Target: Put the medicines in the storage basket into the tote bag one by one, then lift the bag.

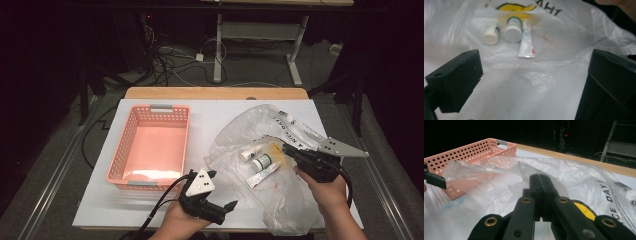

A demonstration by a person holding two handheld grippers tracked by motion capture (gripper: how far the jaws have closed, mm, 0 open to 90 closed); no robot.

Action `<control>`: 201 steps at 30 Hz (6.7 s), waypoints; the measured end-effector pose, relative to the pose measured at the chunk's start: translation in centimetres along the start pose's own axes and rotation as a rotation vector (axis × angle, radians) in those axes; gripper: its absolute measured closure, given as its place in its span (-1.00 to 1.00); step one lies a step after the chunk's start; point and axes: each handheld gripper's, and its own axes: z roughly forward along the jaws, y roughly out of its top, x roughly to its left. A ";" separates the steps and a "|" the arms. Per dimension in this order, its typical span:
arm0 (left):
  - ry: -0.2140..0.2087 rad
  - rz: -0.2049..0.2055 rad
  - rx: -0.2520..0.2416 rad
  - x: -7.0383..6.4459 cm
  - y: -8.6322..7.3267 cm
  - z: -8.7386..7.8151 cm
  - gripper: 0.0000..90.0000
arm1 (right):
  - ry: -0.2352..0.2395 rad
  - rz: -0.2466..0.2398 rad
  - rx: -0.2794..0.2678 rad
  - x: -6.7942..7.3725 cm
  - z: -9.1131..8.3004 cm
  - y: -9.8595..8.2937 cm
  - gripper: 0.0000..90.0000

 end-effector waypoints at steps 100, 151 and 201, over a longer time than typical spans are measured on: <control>0.215 -0.051 -0.035 2.0 -0.2 0.0 0.97 | -0.178 0.013 0.070 6.0 -6.7 -8.4 1.00; 0.336 0.048 -0.392 5.6 17.1 -3.2 0.97 | -0.479 -0.078 -0.498 -3.6 -9.3 14.2 1.00; 0.203 -0.062 -0.200 5.6 10.8 -0.7 -0.82 | -0.287 -0.058 -0.338 -0.3 -11.0 6.2 -0.88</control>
